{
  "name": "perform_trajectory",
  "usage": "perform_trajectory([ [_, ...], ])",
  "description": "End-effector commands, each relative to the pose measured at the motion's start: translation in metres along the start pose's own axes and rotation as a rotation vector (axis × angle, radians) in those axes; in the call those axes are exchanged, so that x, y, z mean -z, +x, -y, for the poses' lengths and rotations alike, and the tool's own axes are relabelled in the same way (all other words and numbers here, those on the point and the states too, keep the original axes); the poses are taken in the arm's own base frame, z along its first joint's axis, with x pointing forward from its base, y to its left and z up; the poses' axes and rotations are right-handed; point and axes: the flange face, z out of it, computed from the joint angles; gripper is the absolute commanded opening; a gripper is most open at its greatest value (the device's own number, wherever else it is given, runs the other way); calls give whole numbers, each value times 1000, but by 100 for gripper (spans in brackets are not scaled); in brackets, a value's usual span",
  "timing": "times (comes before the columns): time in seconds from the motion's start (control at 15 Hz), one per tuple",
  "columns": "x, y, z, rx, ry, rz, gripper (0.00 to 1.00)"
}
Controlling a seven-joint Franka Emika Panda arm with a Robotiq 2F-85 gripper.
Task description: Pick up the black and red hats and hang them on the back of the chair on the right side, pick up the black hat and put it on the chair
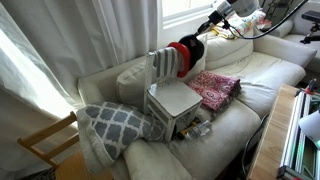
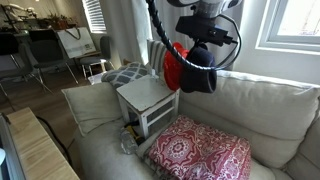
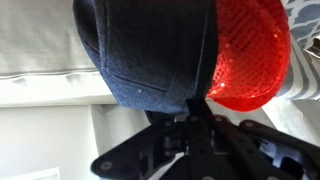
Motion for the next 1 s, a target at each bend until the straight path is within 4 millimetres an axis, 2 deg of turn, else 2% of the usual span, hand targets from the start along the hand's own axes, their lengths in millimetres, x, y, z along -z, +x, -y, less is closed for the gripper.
perform_trajectory([
  [0.0,22,-2,-13,30,-61,28,1],
  [0.47,57,-8,-21,47,-157,72,1],
  [0.93,88,-33,6,134,-28,242,1],
])
